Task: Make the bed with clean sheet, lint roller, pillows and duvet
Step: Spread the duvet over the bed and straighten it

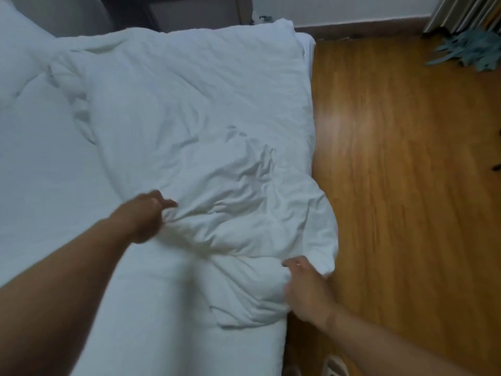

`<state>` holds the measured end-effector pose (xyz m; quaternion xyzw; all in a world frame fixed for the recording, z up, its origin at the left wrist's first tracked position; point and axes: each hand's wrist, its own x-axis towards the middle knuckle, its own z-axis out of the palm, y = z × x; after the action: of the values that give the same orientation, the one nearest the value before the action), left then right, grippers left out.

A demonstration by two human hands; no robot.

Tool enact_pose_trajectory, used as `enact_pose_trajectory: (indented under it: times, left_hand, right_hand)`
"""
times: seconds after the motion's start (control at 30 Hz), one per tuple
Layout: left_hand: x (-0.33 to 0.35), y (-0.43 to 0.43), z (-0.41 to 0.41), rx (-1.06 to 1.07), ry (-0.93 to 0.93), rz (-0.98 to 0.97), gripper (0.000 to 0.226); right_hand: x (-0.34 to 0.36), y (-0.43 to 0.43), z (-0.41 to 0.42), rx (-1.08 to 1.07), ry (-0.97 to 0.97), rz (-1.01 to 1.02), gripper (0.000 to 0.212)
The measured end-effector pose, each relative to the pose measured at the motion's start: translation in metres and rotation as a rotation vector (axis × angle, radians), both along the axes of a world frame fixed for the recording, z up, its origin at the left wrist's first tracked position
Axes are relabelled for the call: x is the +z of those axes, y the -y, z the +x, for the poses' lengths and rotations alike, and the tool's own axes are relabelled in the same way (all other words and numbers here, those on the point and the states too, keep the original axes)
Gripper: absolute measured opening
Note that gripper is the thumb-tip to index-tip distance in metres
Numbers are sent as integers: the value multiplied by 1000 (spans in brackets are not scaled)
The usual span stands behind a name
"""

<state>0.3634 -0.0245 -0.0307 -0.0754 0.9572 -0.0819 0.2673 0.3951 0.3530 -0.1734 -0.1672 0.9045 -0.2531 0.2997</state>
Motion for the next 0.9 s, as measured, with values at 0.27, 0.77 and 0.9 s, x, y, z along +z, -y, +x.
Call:
enact_pose_trajectory:
  times: [0.27,0.77,0.9]
  left_hand:
    - [-90,-24,87,33,276,161,59]
    - [-243,24,112,-669,-419,311,40]
    - [-234,0,177,-800,-158,408,23]
  right_hand:
    - [-15,124,56,155,207,123,99]
    - [-121,136,160,-71,-128,276,5]
    - [-96,104,241,-296,267,319,63]
